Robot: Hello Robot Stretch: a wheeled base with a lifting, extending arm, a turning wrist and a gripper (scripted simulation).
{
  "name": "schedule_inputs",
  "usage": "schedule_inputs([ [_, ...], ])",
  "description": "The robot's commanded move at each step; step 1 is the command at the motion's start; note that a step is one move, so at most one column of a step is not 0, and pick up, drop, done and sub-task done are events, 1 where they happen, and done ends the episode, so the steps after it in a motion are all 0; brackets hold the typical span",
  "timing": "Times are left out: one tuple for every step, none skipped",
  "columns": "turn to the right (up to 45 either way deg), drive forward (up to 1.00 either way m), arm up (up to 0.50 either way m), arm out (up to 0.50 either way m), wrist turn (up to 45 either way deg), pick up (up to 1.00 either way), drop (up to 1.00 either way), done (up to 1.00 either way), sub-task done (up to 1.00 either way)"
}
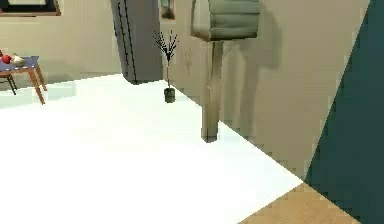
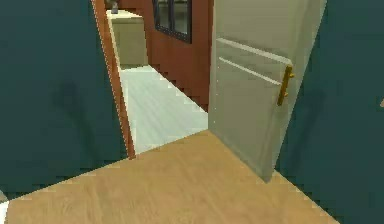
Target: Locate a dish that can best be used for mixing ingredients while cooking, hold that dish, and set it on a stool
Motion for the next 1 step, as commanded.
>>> schedule_inputs([
  [-45.0, 0.0, 0.0, 0.0, 0.0, 0.0, 0.0, 0.0, 0.0],
])
